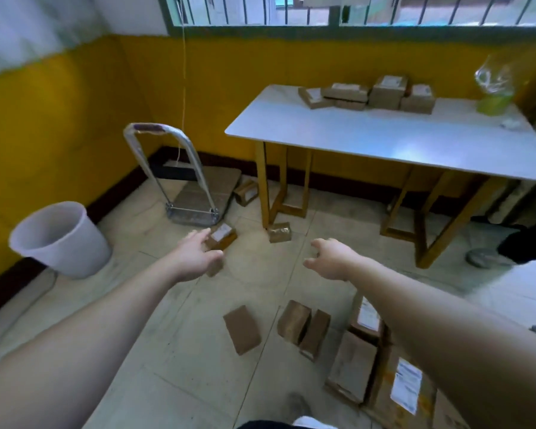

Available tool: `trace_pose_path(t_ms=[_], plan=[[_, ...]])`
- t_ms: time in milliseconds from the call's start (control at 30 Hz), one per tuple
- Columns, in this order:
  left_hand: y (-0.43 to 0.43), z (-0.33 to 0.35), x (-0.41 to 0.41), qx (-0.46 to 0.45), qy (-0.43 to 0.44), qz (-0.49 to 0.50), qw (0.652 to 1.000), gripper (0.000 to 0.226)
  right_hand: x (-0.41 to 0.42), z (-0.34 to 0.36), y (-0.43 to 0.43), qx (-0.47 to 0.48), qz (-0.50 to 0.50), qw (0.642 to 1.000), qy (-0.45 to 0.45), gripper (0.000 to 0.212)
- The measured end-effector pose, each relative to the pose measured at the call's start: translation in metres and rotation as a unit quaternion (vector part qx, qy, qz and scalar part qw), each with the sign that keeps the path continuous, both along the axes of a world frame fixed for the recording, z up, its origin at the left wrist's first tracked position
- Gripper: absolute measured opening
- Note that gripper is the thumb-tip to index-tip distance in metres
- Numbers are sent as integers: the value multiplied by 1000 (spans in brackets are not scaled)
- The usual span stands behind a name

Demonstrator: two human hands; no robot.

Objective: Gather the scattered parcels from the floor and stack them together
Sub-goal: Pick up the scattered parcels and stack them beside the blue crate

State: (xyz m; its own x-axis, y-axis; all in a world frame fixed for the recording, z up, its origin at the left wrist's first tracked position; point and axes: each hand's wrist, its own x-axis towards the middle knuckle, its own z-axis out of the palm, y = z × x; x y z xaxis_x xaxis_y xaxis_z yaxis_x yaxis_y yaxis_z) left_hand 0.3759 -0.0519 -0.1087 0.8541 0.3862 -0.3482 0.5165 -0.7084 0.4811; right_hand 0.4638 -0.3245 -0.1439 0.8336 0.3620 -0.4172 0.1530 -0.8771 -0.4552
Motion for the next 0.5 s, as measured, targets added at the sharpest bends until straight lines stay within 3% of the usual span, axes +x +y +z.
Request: trace_pose_path(t_ms=[300,500], plan=[[68,9,73,8,11,25,1000,70,90,2,77,-12,8,1000,18,62],[98,-22,123,5,51,-45,998,70,113,-33,100,-14,-43,998,45,65]])
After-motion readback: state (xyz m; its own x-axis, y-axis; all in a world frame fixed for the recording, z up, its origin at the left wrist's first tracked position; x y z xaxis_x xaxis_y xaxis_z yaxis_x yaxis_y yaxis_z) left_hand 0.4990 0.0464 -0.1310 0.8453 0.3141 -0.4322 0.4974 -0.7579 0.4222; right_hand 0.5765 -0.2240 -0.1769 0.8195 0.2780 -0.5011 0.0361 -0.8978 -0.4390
